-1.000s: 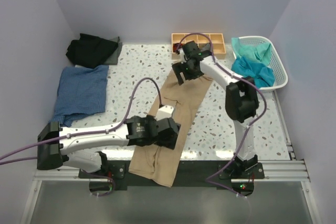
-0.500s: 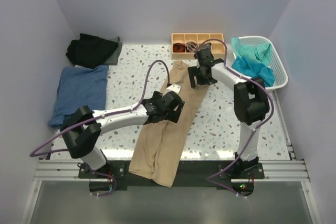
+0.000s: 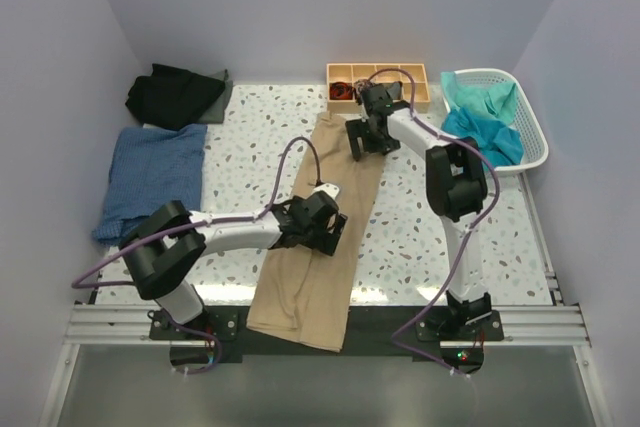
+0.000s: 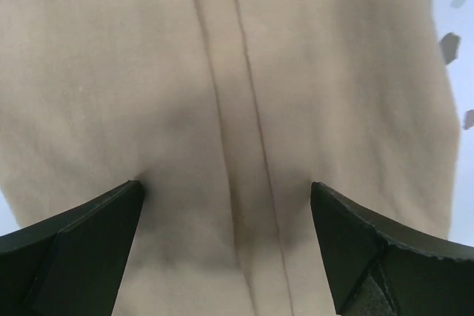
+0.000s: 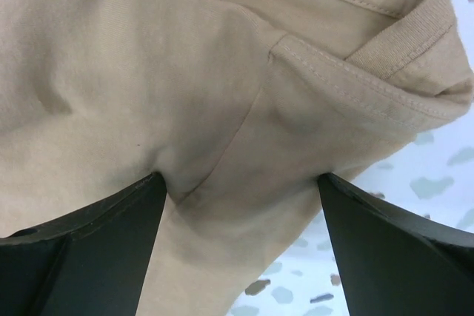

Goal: Fold and stack the t-shirts
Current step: Fold the tshirt

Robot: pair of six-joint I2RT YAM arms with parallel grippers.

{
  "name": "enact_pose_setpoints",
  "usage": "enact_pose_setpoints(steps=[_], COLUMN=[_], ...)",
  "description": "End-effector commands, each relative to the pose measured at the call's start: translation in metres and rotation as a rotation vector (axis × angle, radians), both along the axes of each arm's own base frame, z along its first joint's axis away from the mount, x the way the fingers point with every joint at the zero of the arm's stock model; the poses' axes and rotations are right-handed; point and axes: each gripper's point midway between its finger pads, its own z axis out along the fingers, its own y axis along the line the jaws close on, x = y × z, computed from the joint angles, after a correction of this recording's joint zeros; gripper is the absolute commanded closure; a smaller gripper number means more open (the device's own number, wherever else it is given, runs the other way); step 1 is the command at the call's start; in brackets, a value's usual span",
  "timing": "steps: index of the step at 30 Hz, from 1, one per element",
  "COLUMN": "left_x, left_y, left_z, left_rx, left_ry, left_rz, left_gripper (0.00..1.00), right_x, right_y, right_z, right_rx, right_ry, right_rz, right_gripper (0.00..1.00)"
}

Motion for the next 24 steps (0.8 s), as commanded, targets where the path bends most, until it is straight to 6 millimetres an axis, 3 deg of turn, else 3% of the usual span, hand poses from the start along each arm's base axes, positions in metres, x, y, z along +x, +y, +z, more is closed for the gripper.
enact_pose_setpoints(steps=[1, 2, 3, 4, 5, 6, 8, 10, 17, 19, 20, 21, 22, 24], left_x=[-0.031, -0.039, -0.044, -0.047, -0.05, -0.056, -0.06, -0.062, -0.066, -0.061, -0.045, -0.039, -0.027, 0.0], left_y=[-0.023, -0.026, -0.033, -0.038, -0.042, -0.048, -0.059, -0.065, -0.067, -0.057, -0.046, -0.029, -0.025, 0.002], left_z=[-0.006, -0.007, -0.006, -0.003, -0.003, -0.002, 0.002, 0.007, 0.031, 0.039, 0.044, 0.047, 0.068, 0.087], left_rx=[-0.162, -0.178, -0.192, -0.203, -0.205, -0.208, -0.22, -0.217, -0.246, -0.22, -0.18, -0.118, -0.129, -0.079], left_ry=[0.138, 0.164, 0.168, 0.17, 0.177, 0.188, 0.205, 0.211, 0.221, 0.182, 0.108, 0.082, 0.019, -0.085], left_rz=[-0.016, -0.033, -0.049, -0.06, -0.07, -0.091, -0.119, -0.123, -0.115, -0.081, -0.03, 0.008, 0.038, 0.126], left_gripper=[0.0, 0.0, 0.0, 0.0, 0.0, 0.0, 0.0, 0.0, 0.0, 0.0, 0.0, 0.0, 0.0, 0.0], right_x=[0.01, 0.011, 0.022, 0.022, 0.022, 0.033, 0.033, 0.043, 0.056, 0.061, 0.063, 0.056, 0.064, 0.057], right_y=[0.027, 0.032, 0.039, 0.04, 0.044, 0.05, 0.054, 0.058, 0.067, 0.066, 0.065, 0.061, 0.062, 0.055], right_z=[-0.005, -0.012, -0.002, -0.001, -0.009, 0.003, -0.004, 0.007, 0.015, 0.032, 0.04, 0.061, 0.078, 0.093], right_rx=[0.004, 0.017, 0.038, 0.036, 0.034, 0.053, 0.04, 0.046, 0.064, 0.057, 0.065, 0.075, 0.098, 0.109], right_ry=[0.019, 0.036, 0.007, 0.022, 0.041, 0.008, 0.029, 0.003, -0.036, -0.089, -0.114, -0.147, -0.213, -0.241], right_rz=[0.069, 0.083, 0.091, 0.094, 0.102, 0.111, 0.126, 0.135, 0.193, 0.192, 0.19, 0.186, 0.182, 0.17], right_gripper=[0.11, 0.11, 0.11, 0.11, 0.11, 0.11, 0.11, 0.11, 0.09, 0.09, 0.09, 0.09, 0.09, 0.08])
